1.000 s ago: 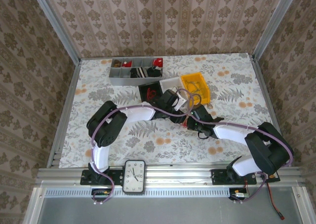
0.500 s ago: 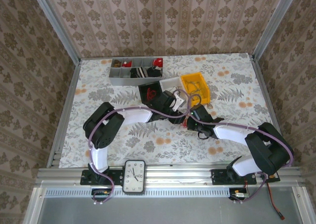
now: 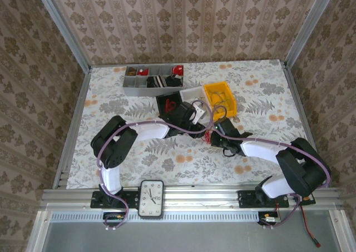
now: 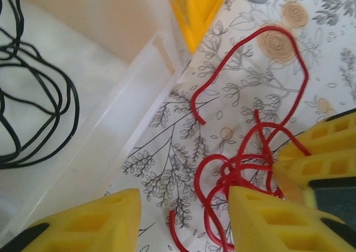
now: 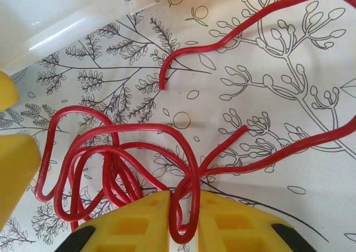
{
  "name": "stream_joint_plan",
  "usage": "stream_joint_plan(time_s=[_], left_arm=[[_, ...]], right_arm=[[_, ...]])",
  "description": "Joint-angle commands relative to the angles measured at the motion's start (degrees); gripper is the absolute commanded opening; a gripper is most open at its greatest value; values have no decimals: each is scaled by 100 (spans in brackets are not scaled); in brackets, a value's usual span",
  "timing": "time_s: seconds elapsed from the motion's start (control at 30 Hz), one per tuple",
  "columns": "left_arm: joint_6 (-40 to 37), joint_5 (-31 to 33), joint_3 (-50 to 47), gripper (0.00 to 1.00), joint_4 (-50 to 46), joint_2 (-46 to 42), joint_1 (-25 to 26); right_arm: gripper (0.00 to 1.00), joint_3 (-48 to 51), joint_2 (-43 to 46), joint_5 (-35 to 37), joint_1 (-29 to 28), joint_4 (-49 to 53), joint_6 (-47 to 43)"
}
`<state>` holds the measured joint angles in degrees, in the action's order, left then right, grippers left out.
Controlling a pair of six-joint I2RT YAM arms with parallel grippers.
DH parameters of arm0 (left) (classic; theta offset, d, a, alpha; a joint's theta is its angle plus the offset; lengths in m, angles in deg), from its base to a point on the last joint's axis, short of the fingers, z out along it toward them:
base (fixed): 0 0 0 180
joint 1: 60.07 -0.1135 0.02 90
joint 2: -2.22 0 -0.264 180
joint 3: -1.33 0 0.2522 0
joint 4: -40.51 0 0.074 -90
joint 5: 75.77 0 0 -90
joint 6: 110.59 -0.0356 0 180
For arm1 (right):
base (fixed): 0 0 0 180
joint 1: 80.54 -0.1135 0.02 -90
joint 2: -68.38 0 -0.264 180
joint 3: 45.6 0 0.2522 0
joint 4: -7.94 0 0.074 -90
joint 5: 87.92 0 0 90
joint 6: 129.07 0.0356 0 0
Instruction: Untangle the cables
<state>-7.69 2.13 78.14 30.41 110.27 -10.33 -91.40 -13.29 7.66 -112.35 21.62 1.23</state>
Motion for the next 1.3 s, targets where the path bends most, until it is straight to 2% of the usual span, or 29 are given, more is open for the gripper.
stream_joint_plan(time_s=[0.0,0.3,0.37,0.7,1.0,1.27], left_arm=[[96,101,255,42,-167,219,-18],[-84,-86,679,41,-550,567,60],[-137,-74,814,38,-745,659,66],[-482,434,1282,27,-1575,968,302],[-788,647,1490,30,-2235,942,497],[-876,421,1403,30,-2568,779,511]], right_arm=[[18,101,26,22,-21,228,-61],[18,91,2,22,-18,229,-69],[18,92,2,21,-14,241,-69],[18,107,46,39,-18,231,-70],[18,100,82,65,-25,273,-70],[18,204,151,188,-18,258,22]])
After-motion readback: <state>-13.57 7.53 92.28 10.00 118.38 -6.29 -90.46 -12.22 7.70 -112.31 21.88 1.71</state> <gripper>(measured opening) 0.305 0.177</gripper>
